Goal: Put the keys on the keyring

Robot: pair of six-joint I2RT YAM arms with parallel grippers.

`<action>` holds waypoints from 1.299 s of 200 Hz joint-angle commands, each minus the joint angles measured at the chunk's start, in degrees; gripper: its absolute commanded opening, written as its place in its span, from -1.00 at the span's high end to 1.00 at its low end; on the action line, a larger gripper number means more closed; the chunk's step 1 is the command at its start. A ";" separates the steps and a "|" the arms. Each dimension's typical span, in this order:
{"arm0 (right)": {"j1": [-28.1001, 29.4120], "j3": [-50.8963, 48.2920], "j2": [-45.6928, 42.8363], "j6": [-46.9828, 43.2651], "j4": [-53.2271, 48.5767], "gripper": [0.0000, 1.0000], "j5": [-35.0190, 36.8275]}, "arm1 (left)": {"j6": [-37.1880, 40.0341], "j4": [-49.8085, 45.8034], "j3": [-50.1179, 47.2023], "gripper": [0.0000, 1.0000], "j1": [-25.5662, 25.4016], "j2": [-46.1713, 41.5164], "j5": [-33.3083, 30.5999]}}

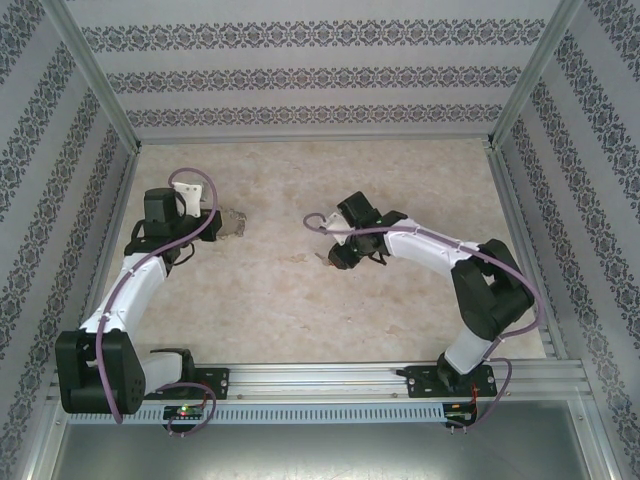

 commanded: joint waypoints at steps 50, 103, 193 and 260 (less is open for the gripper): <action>1.96 4.67 1.69 52.50 -7.20 0.23 9.09 | 1.65 0.40 -0.90 1.00 -0.57 0.77 1.55; 9.39 10.44 7.84 60.44 -11.99 0.29 23.92 | 0.77 1.17 -1.60 1.00 -0.57 1.82 2.05; 12.28 16.57 15.41 55.31 -12.82 0.39 24.61 | 0.91 1.03 -2.17 1.00 -0.57 0.91 1.64; 12.42 16.73 17.07 56.58 -13.97 0.46 24.37 | 0.70 0.97 -2.05 1.00 -0.62 0.79 2.07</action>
